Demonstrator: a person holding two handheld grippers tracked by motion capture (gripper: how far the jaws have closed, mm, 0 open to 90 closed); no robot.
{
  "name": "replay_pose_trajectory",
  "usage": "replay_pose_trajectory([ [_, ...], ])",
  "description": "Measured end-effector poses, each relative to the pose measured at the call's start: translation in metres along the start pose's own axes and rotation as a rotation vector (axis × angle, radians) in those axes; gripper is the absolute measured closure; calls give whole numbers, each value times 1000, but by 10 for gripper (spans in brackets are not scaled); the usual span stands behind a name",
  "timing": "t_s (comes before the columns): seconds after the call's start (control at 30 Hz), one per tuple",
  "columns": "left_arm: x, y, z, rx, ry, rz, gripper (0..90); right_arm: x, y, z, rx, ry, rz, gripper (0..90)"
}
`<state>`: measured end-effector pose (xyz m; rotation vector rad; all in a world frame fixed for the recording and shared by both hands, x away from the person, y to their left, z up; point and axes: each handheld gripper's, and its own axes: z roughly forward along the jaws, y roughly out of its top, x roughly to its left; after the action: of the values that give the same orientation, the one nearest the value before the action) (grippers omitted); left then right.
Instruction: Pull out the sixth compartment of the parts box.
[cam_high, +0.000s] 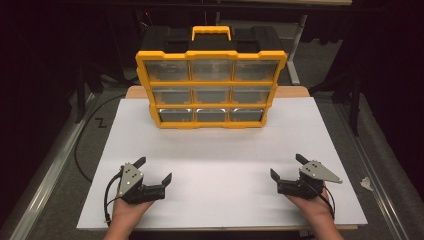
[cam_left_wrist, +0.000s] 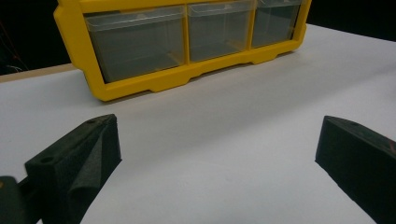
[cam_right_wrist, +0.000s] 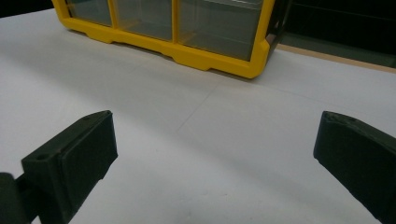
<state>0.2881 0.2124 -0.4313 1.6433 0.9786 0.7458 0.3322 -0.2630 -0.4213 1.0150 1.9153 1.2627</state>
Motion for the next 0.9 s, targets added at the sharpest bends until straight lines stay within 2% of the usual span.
replay_pose_trajectory([
  [0.27,0,-1,2,0,-22,-4,6,5,4,10,-1,-14,-6,10],
  [0.63,1,-1,2,6,-5,-11,3,7,11,26,21,-35,-20,10],
  [0.9,1,-1,3,2,-9,-12,3,3,16,43,45,-57,-3,10],
])
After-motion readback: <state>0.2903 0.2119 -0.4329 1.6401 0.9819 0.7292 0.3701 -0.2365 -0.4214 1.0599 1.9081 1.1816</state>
